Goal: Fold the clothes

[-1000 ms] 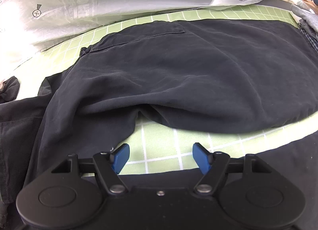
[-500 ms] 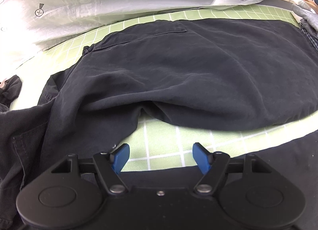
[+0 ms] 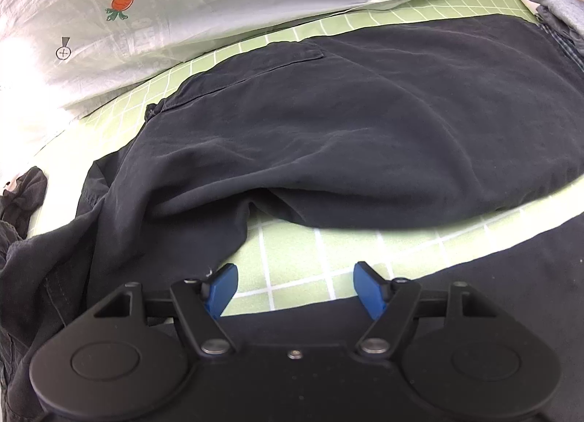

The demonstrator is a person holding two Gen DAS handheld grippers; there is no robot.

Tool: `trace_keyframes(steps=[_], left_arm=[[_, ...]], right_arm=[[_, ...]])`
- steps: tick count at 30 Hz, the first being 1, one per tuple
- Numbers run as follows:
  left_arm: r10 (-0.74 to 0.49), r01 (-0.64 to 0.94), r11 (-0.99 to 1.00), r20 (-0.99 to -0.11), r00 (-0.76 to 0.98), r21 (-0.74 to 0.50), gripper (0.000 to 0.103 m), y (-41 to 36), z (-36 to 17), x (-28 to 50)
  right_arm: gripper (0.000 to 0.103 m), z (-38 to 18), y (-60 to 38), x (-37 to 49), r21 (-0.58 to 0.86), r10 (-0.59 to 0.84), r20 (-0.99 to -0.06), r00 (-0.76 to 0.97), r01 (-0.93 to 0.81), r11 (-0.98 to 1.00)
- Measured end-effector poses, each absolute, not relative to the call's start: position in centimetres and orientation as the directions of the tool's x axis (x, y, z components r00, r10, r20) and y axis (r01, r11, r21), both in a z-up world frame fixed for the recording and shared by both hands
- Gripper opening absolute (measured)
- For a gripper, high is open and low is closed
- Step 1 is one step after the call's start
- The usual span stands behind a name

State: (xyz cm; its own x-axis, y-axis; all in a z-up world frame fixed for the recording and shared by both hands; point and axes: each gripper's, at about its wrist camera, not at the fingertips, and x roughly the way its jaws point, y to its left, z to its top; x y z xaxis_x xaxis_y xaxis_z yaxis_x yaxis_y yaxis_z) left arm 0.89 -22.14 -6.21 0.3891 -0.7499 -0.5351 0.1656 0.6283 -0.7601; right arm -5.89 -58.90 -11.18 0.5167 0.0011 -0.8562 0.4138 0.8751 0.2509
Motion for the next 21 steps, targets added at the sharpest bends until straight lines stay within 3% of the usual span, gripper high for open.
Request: trace_keyframes(steps=[5, 10, 15, 20, 21], left_arm=[[-0.792, 0.11, 0.548, -0.473, 0.385, -0.829, 0.046, -21.6, -7.0, 0.8], [-0.842, 0.078, 0.417, -0.353, 0.407, -0.905, 0.06, -21.1, -7.5, 0.9], [-0.78, 0.124, 0.572, -0.49, 0.388, -0.811, 0.06, -22.1, -7.4, 1.4], [-0.807, 0.121, 0.53, -0.455, 0.375, -0.84, 0.058, -22.1, -8.1, 1.7], [-0.804, 0.125, 0.538, -0.462, 0.374, -0.834, 0.054, -22.3, -8.1, 1.7]], right_arm=[[0.073, -11.2, -59.8, -6.3, 0.313, 0.03, -0.844, 0.535, 0.447, 0.838], [0.073, -11.2, -59.9, -6.5, 0.326, 0.037, -0.842, 0.539, 0.452, 0.83], [0.073, -11.1, -59.7, -6.5, 0.316, 0.031, -0.844, 0.535, 0.45, 0.836], [0.073, -11.1, -59.7, -6.5, 0.316, 0.033, -0.845, 0.534, 0.447, 0.837], [0.073, -11.1, -59.7, -6.5, 0.315, 0.033, -0.845, 0.534, 0.447, 0.837]])
